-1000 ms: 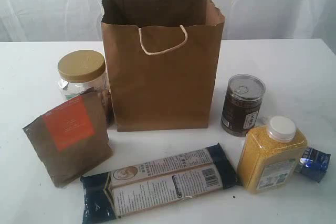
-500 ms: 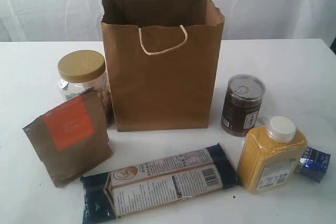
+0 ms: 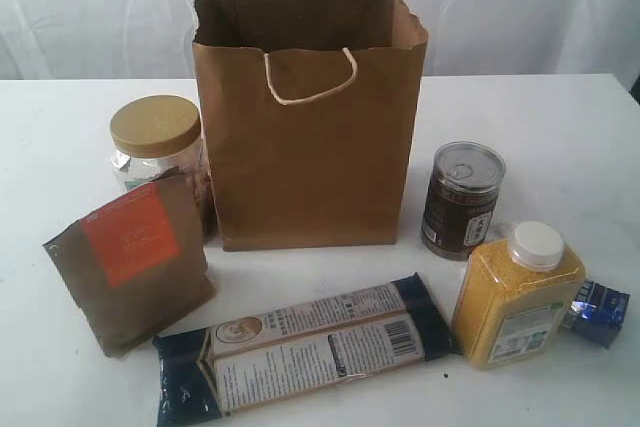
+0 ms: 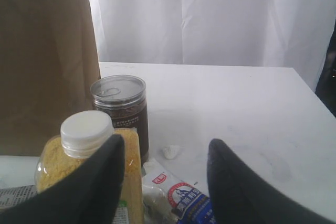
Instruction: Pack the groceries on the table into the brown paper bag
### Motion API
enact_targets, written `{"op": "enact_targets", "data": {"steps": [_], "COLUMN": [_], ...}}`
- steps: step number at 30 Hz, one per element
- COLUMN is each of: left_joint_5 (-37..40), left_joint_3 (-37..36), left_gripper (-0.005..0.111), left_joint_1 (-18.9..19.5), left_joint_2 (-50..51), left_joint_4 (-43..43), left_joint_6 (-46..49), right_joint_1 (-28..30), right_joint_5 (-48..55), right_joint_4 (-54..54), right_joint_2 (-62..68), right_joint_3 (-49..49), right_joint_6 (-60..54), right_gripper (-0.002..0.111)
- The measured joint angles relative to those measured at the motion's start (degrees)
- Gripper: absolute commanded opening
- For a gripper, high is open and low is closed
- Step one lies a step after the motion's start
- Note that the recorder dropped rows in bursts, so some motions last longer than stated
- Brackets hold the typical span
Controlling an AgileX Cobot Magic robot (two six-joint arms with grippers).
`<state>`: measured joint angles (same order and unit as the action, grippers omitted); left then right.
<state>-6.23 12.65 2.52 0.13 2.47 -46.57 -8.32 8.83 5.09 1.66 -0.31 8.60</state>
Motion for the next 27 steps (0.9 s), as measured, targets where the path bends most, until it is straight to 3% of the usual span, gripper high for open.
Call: {"op": "enact_targets", "data": {"steps": [4, 6, 7, 8, 10, 14, 21, 23, 27], "left_joint_5": [13.84, 20.39, 25.31, 27.63, 39.29, 50.57, 55.34, 55.34, 55.12], "left_joint_3": [8.36, 12.29, 14.68, 15.72, 18.37, 21.05, 30.04, 31.74, 34.87], "left_gripper": [0.000, 0.000, 0.000, 0.000, 0.000, 0.006, 0.057, 0.064, 0.065], "left_joint_1": [0.00, -0.65, -1.50, -1.78, -2.26, -2.38, -2.74, -3.63, -7.26], "left_joint_2": [0.42, 2.50, 4.62, 5.64, 11.48, 19.50, 35.83, 38.54, 46.22], "left_joint_4": [4.73, -2.47, -12.59, -18.57, -39.33, -51.86, -43.91, -42.24, -38.38], "left_joint_6": [0.12, 10.99, 23.61, 29.43, 55.64, 74.26, 82.70, 84.00, 88.12], "right_joint_1": [0.00, 0.00, 0.00, 0.00, 0.00, 0.00, 0.00, 0.00, 0.00], "right_joint_5": [0.00, 0.00, 0.00, 0.00, 0.00, 0.00, 0.00, 0.00, 0.00], "right_joint_4": [0.00, 0.00, 0.00, 0.00, 0.00, 0.00, 0.00, 0.00, 0.00], "right_joint_2": [0.00, 0.00, 0.00, 0.00, 0.00, 0.00, 0.00, 0.00, 0.00], "right_joint_3": [0.00, 0.00, 0.00, 0.00, 0.00, 0.00, 0.00, 0.00, 0.00], "right_joint_6": [0.00, 0.00, 0.00, 0.00, 0.00, 0.00, 0.00, 0.00, 0.00], "right_gripper": [0.046, 0.046, 0.046, 0.046, 0.046, 0.046, 0.046, 0.046, 0.046]}}
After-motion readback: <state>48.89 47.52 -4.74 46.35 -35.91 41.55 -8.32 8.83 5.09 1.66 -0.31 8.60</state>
